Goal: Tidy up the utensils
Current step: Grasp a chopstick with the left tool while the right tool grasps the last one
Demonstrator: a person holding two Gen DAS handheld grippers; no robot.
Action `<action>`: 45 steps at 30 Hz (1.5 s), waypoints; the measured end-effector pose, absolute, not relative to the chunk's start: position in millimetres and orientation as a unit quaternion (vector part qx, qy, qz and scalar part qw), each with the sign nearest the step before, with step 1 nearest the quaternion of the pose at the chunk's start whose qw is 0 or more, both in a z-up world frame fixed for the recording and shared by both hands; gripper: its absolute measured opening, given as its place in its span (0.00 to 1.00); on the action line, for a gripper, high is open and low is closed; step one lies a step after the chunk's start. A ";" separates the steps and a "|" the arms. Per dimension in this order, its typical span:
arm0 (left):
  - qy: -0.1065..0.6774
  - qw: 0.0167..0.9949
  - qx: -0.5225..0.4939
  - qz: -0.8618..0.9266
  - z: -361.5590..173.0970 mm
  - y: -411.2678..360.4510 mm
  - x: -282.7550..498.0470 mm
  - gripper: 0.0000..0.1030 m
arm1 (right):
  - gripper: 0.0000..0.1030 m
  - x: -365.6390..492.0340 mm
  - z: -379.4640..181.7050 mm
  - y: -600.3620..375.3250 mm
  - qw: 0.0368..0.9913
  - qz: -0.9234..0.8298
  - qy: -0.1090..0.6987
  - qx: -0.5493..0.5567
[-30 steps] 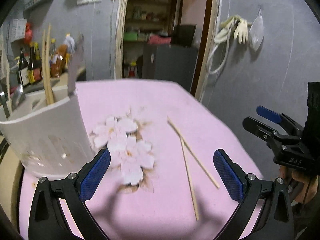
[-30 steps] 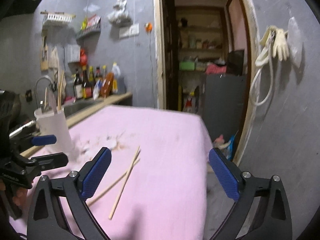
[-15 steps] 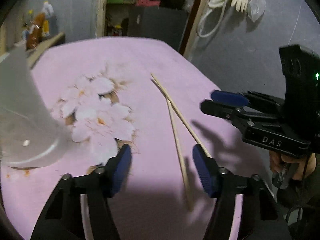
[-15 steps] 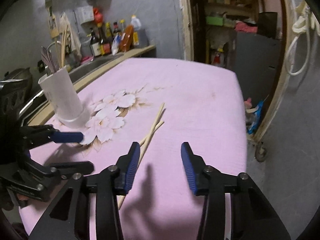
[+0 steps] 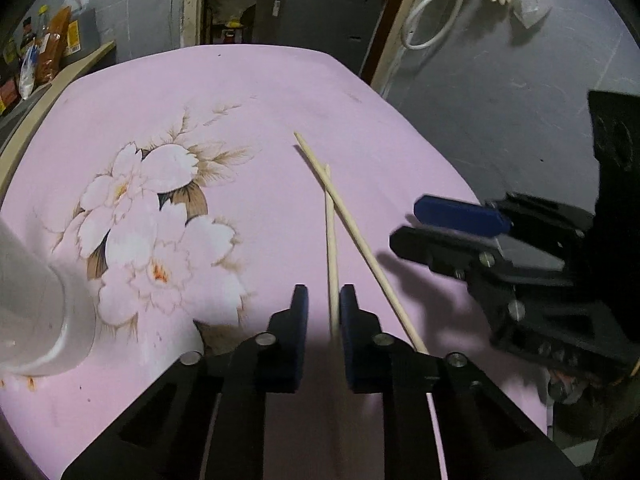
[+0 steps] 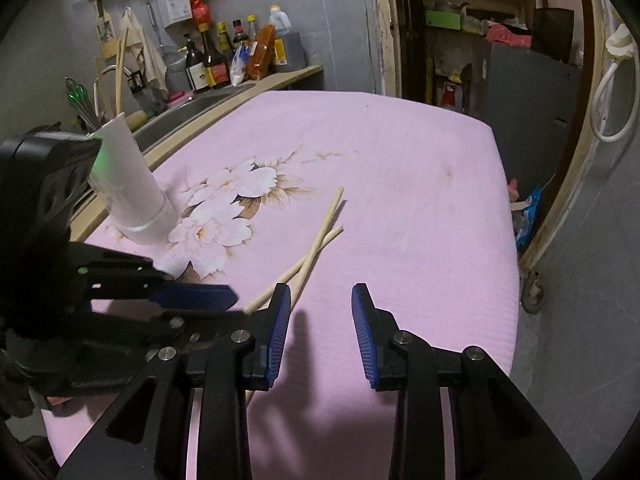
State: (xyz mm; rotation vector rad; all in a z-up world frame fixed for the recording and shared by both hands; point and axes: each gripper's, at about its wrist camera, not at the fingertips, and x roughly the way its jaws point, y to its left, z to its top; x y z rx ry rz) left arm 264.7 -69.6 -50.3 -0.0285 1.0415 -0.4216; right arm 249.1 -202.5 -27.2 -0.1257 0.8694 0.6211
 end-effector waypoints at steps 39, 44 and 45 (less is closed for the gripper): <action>0.476 0.864 -0.051 -0.155 -32.1 -32.6 243.0 0.02 | 0.03 273.8 -25.0 -175.4 0.829 0.318 0.460 0.000; 0.400 0.901 -0.045 -0.163 -6.0 -25.4 213.0 0.02 | 0.03 239.3 6.2 -194.1 0.884 0.294 0.363 0.015; 0.377 0.911 -0.042 -0.164 1.9 -24.4 205.9 0.02 | 0.03 229.2 14.5 -196.2 0.899 0.284 0.333 0.009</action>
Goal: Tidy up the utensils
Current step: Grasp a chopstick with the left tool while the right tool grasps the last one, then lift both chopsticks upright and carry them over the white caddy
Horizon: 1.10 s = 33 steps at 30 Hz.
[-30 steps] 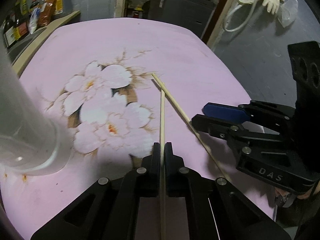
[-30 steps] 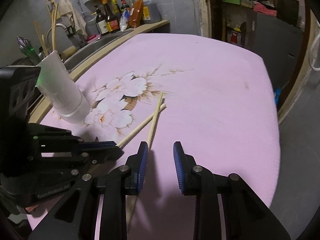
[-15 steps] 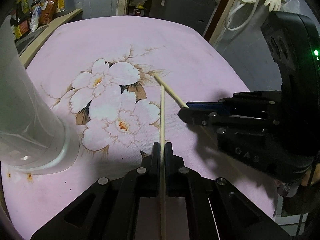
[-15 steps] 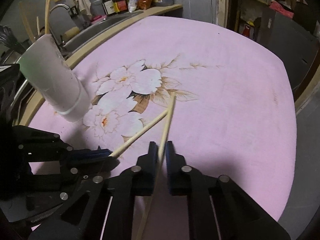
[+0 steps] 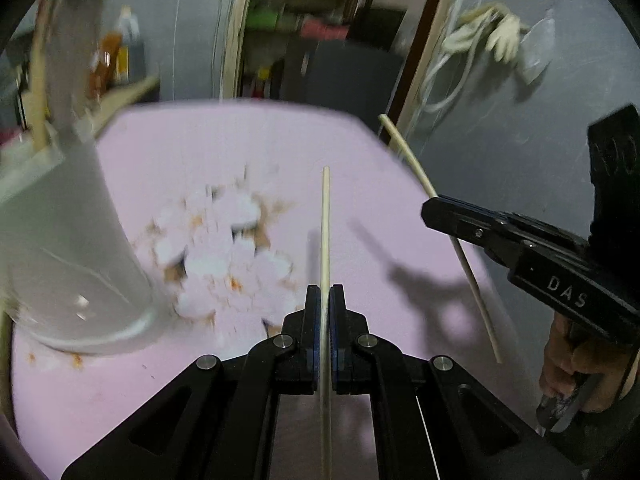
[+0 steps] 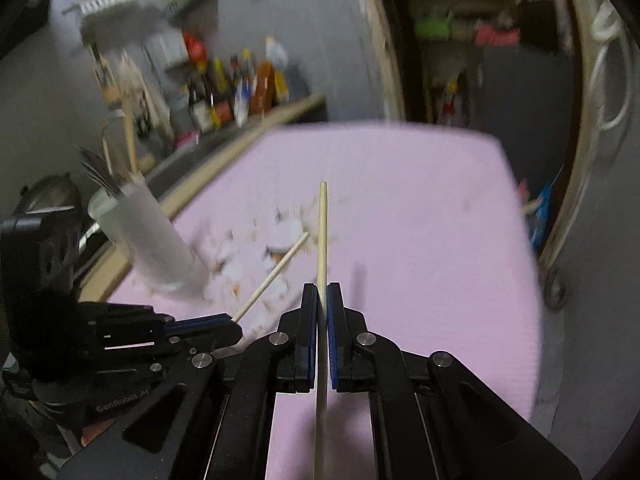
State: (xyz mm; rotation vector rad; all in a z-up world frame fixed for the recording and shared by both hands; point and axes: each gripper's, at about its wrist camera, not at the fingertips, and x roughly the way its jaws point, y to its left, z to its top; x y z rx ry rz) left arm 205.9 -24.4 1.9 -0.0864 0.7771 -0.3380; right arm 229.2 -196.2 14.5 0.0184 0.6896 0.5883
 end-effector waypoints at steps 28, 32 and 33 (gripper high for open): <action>0.039 0.986 -0.114 -0.112 154.8 139.9 155.4 0.02 | 0.03 171.8 146.9 -88.8 0.947 0.306 -0.039 0.094; 0.026 0.986 -0.127 -0.104 151.0 177.5 160.5 0.02 | 0.03 174.6 147.6 -62.2 0.933 0.337 -0.048 0.113; 0.026 0.985 -0.133 -0.106 148.5 186.1 163.5 0.02 | 0.03 173.8 146.7 -55.0 0.930 0.343 -0.055 0.117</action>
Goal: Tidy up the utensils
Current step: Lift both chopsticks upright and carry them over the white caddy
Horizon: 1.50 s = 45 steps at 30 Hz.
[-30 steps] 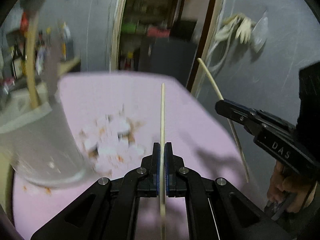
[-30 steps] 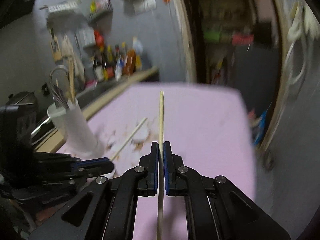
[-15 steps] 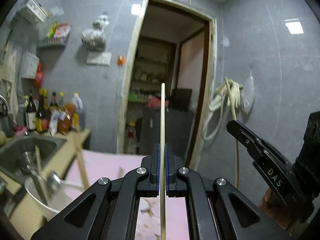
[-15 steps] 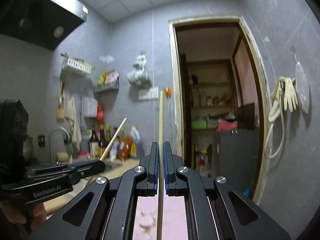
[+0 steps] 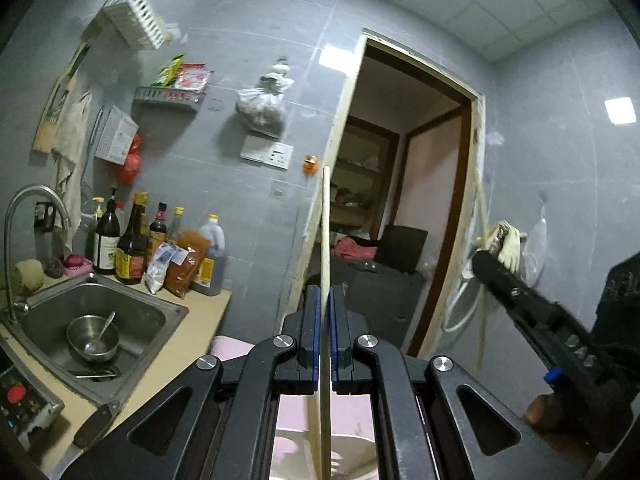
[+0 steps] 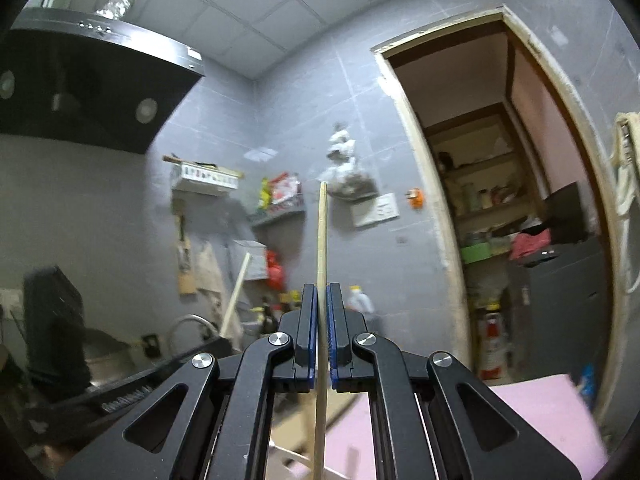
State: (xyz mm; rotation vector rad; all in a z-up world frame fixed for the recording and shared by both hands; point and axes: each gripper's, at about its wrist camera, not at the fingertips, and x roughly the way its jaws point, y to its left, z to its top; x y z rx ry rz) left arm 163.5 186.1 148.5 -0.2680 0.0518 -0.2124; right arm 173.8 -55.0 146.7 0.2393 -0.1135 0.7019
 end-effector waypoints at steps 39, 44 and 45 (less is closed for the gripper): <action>0.085 0.982 -0.131 -0.103 56.3 217.8 189.3 0.02 | 0.03 176.2 63.4 18.0 0.957 0.286 -0.045 -0.012; 0.099 0.981 -0.128 -0.109 56.9 216.6 186.5 0.03 | 0.04 174.5 66.2 15.1 0.957 0.288 -0.037 -0.010; 0.100 0.980 -0.128 -0.112 57.3 215.9 185.9 0.03 | 0.05 173.9 67.3 14.4 0.956 0.289 -0.037 -0.009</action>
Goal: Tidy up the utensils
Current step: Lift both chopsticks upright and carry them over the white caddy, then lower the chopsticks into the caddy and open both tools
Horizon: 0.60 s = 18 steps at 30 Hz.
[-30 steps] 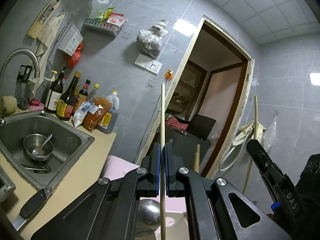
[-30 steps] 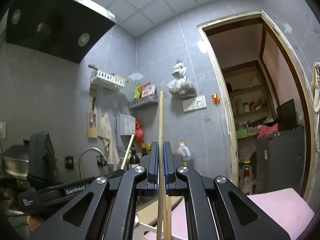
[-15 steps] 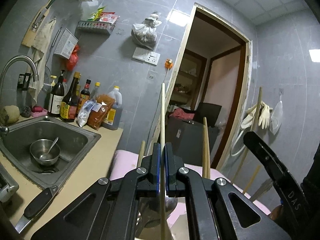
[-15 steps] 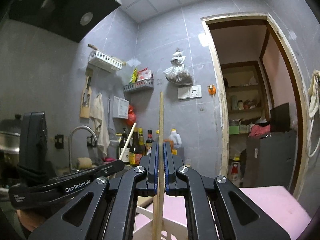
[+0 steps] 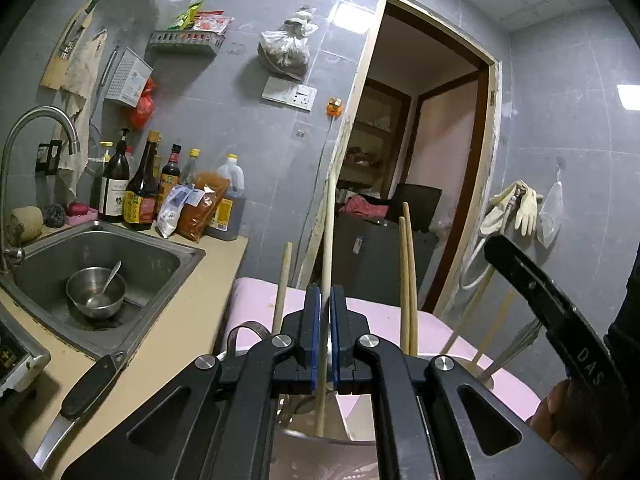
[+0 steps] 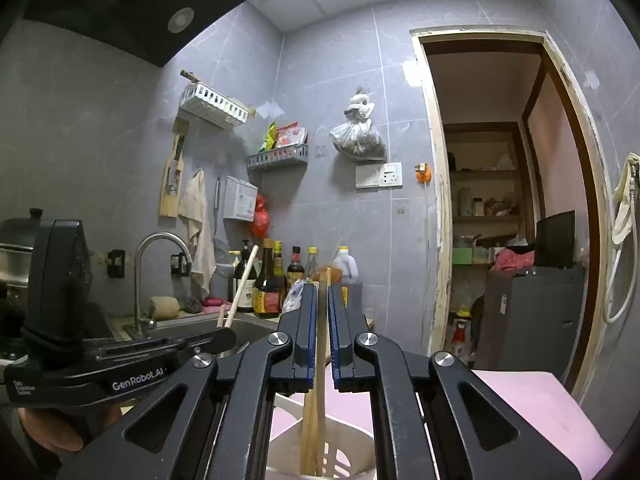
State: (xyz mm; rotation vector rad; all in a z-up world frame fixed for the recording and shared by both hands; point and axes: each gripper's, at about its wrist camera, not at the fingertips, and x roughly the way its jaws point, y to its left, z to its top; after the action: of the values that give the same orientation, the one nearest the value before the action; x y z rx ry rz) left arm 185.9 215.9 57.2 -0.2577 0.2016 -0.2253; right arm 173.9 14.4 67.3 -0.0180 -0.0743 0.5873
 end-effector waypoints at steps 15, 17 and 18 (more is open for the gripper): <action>0.068 0.981 -0.135 -0.123 87.4 202.4 167.6 0.32 | 0.23 159.5 100.5 -9.9 0.951 0.302 -0.068 0.002; 0.058 0.982 -0.134 -0.121 93.2 198.0 163.3 0.34 | 0.25 158.7 103.5 -16.8 0.951 0.300 -0.069 0.007; 0.054 0.982 -0.133 -0.121 95.6 195.7 161.3 0.37 | 0.25 158.2 105.3 -21.0 0.952 0.297 -0.069 0.009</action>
State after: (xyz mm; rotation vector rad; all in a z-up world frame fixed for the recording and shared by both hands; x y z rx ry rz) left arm 161.3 195.7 95.7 -0.2682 0.1081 -0.2437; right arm 158.2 -21.0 105.3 0.0181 -0.1412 0.6030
